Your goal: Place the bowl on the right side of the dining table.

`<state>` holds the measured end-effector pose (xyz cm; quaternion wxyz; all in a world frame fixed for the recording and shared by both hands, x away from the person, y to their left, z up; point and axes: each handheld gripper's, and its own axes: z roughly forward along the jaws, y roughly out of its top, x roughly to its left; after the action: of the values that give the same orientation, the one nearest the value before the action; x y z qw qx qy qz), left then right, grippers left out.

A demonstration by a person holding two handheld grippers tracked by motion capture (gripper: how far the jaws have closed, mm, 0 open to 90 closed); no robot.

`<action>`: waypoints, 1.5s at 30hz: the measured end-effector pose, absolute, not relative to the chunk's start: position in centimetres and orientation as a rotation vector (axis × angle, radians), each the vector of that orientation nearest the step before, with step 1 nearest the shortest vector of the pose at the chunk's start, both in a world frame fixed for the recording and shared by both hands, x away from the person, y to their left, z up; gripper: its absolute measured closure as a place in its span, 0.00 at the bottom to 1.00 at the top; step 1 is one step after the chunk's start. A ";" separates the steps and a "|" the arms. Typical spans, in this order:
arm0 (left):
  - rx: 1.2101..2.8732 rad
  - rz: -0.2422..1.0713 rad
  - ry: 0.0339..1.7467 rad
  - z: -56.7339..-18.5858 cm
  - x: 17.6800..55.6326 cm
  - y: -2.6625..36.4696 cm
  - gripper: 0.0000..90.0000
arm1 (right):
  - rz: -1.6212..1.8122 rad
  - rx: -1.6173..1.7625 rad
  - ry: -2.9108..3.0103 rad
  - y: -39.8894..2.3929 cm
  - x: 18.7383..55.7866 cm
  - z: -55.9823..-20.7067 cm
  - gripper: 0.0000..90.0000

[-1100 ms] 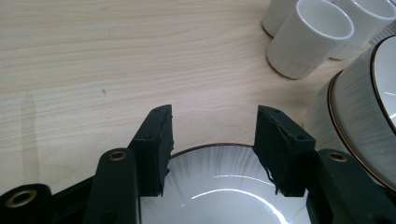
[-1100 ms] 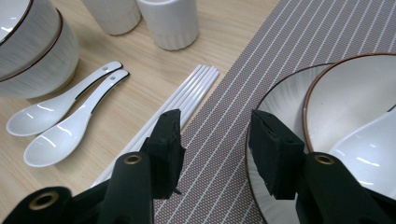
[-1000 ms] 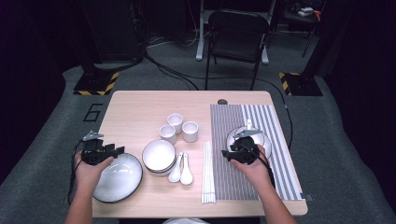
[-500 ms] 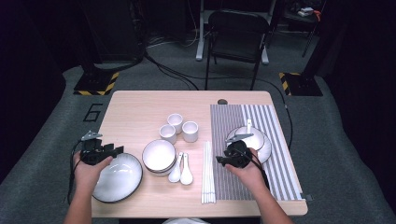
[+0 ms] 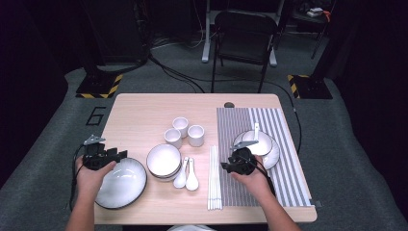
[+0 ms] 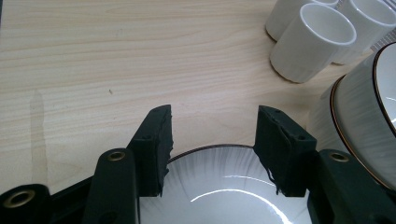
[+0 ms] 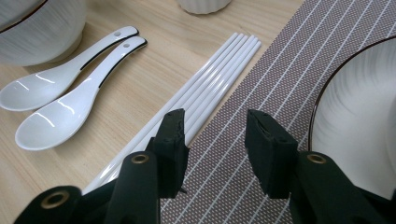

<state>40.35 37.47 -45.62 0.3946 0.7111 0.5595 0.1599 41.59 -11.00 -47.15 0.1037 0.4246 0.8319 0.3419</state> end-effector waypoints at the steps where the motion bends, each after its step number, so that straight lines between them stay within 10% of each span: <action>1: 1.805 0.407 1.415 -45.6 40.4 37.5 0.52 | 1.009 1.257 2.456 -10.9 41.6 -47.2 0.64; 45: 1.807 0.386 1.430 -45.6 40.4 37.5 0.49 | 0.860 1.270 2.562 -8.8 41.7 -50.1 0.55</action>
<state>40.45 37.47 -45.64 0.3917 0.7117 0.5630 0.1519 41.71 -8.77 -50.14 0.0779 0.4239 0.8555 0.2870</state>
